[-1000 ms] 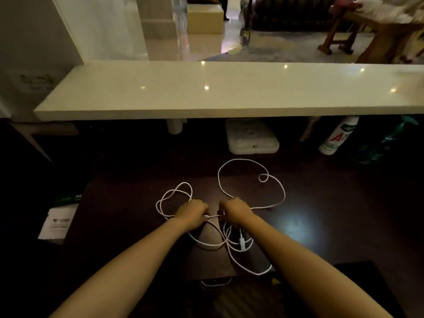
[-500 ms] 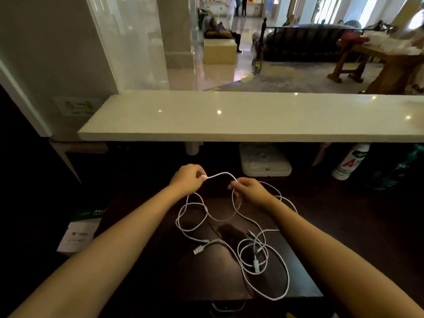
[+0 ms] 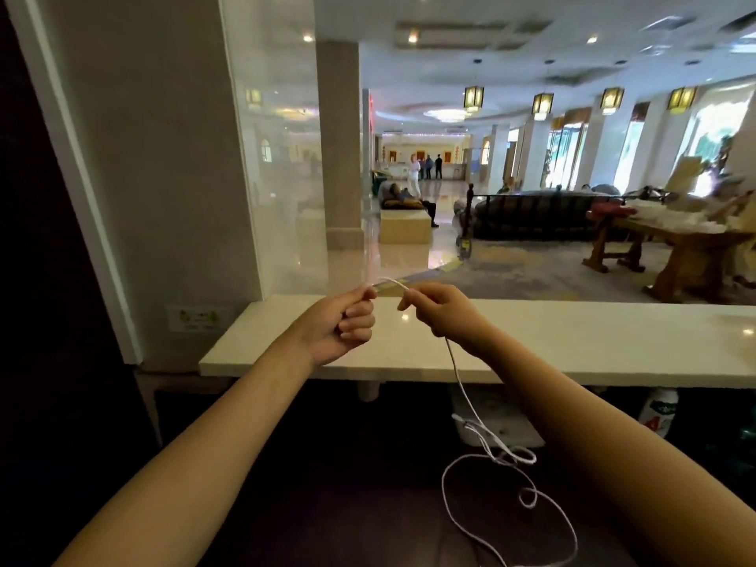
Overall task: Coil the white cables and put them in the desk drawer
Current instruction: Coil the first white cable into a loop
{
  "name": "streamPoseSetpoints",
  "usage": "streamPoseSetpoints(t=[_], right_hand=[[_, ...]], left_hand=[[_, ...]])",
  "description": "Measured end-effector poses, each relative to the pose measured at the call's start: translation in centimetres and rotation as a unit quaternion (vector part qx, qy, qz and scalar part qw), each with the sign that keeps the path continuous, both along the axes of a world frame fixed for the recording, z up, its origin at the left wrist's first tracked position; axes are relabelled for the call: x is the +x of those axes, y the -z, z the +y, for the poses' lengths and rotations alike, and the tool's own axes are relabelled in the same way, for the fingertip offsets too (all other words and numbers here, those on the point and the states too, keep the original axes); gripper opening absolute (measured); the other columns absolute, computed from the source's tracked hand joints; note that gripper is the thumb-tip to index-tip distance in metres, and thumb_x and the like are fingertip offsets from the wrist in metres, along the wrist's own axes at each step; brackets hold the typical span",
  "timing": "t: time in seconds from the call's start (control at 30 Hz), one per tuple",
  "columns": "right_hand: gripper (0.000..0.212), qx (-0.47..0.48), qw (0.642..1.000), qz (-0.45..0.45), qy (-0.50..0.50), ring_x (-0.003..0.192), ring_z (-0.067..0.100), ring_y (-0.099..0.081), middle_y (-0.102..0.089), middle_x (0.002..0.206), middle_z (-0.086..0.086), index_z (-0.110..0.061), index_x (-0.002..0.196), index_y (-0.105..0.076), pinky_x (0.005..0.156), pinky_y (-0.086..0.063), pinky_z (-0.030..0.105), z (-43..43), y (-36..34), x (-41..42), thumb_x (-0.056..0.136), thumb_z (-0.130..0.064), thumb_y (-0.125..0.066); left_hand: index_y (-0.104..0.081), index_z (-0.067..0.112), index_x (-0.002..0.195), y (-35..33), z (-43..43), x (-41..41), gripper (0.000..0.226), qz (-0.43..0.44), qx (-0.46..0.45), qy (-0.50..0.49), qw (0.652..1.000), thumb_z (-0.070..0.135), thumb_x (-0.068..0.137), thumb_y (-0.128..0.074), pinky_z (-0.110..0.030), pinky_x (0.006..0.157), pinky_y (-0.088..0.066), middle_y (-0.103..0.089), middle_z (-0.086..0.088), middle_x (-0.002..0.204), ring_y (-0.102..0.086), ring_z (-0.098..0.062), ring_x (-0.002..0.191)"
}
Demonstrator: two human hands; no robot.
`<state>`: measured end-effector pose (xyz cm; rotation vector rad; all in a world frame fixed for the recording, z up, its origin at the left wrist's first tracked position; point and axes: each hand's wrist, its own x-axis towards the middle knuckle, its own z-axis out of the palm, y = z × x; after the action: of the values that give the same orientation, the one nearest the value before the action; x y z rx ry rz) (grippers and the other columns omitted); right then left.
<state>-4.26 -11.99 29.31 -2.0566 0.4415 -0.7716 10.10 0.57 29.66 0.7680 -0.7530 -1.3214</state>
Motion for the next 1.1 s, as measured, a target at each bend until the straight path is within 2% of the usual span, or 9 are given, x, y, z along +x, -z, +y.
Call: streamPoseSetpoints(t=[0.2,0.3,0.43,0.53,0.63,0.77,0.87,0.97,1.1], right_hand=[[0.036,0.074,0.997,-0.007,-0.012,0.04,0.005,-0.031,-0.038,0.049,-0.005,-0.014,0.081,-0.065,0.04,-0.028,0.017,-0.3,3.6,-0.3,0.099,-0.029,-0.038],[0.039,-0.023,0.996,0.082,0.023,0.047,0.009,-0.043,-0.046,0.052,-0.004,-0.015,0.08,-0.065,0.052,-0.038,0.023,0.8,4.9,-0.4,0.099,-0.032,-0.035],[0.038,-0.256,0.946,0.197,0.002,0.058,0.009,-0.048,-0.051,0.06,-0.011,-0.016,0.087,-0.068,0.061,-0.034,0.027,3.5,1.9,0.2,0.097,-0.038,-0.039],[0.029,-0.386,0.906,0.17,0.024,0.066,0.015,-0.054,-0.065,0.072,0.0,-0.016,0.089,-0.069,0.063,-0.042,0.03,4.9,-2.2,0.1,0.093,-0.037,-0.049],[0.019,-0.434,0.887,0.155,0.027,0.06,0.003,-0.049,-0.06,0.073,-0.007,-0.017,0.089,-0.069,0.06,-0.04,0.02,4.9,-6.2,-1.0,0.087,-0.034,-0.059],[0.016,-0.438,0.883,0.168,0.022,0.061,-0.001,-0.044,-0.046,0.067,-0.016,-0.019,0.087,-0.061,0.06,-0.036,0.013,4.0,-9.9,-2.1,0.083,-0.035,-0.063],[0.015,-0.405,0.901,0.156,-0.003,0.065,0.009,-0.051,-0.053,0.072,-0.008,-0.014,0.086,-0.061,0.061,-0.042,0.017,3.2,-10.9,-2.6,0.083,-0.028,-0.065],[0.017,-0.345,0.933,0.105,-0.011,0.069,0.012,-0.054,-0.056,0.076,-0.004,-0.009,0.09,-0.062,0.063,-0.045,0.016,2.4,-10.5,-3.0,0.084,-0.025,-0.064],[0.02,-0.215,0.973,0.057,-0.053,0.053,-0.005,-0.052,-0.056,0.068,-0.007,-0.007,0.09,-0.063,0.054,-0.043,0.007,2.2,-8.2,-3.0,0.091,-0.025,-0.053]], left_hand=[[-0.056,0.009,0.087,-4.4,0.4,0.5,0.035,0.125,-0.136,-0.027,0.982,0.026,0.099,-0.029,-0.016,0.033,-0.026,-0.036,0.005,0.042,-0.028,-0.007,0.032],[-0.06,0.01,0.101,-5.1,-0.1,0.6,0.03,0.104,-0.163,-0.093,0.977,0.024,0.099,-0.033,-0.016,0.04,-0.032,-0.041,0.005,0.048,-0.036,-0.006,0.039],[-0.06,0.023,0.111,-4.3,-1.1,-0.2,0.028,-0.083,-0.136,-0.134,0.978,0.017,0.098,-0.036,-0.022,0.057,-0.045,-0.049,0.005,0.056,-0.046,-0.007,0.049],[-0.059,0.027,0.105,-3.8,-1.3,-0.9,0.025,-0.346,-0.092,-0.147,0.922,0.02,0.099,-0.036,-0.022,0.061,-0.051,-0.052,0.005,0.065,-0.051,-0.007,0.059],[-0.058,0.027,0.1,-3.7,-1.0,-1.1,0.02,-0.425,-0.047,-0.111,0.897,0.024,0.097,-0.039,-0.02,0.056,-0.05,-0.061,0.005,0.068,-0.058,-0.008,0.06],[-0.059,0.011,0.1,-3.8,-0.6,-0.9,0.026,-0.347,-0.011,-0.03,0.937,0.027,0.097,-0.038,-0.018,0.042,-0.038,-0.054,-0.002,0.064,-0.047,-0.009,0.051],[-0.058,0.003,0.104,-3.8,-0.2,-0.9,0.037,-0.231,-0.021,0.068,0.97,0.03,0.098,-0.034,-0.015,0.035,-0.03,-0.05,0.0,0.056,-0.038,-0.006,0.043],[-0.063,0.006,0.1,-3.7,0.4,-1.0,0.04,-0.121,-0.041,0.15,0.98,0.034,0.094,-0.035,-0.014,0.034,-0.023,-0.046,0.003,0.051,-0.027,-0.004,0.039],[-0.065,0.007,0.105,-3.4,1.2,-1.5,0.037,-0.041,-0.066,0.191,0.979,0.03,0.092,-0.039,-0.015,0.035,-0.014,-0.037,0.004,0.047,-0.017,-0.007,0.04]])
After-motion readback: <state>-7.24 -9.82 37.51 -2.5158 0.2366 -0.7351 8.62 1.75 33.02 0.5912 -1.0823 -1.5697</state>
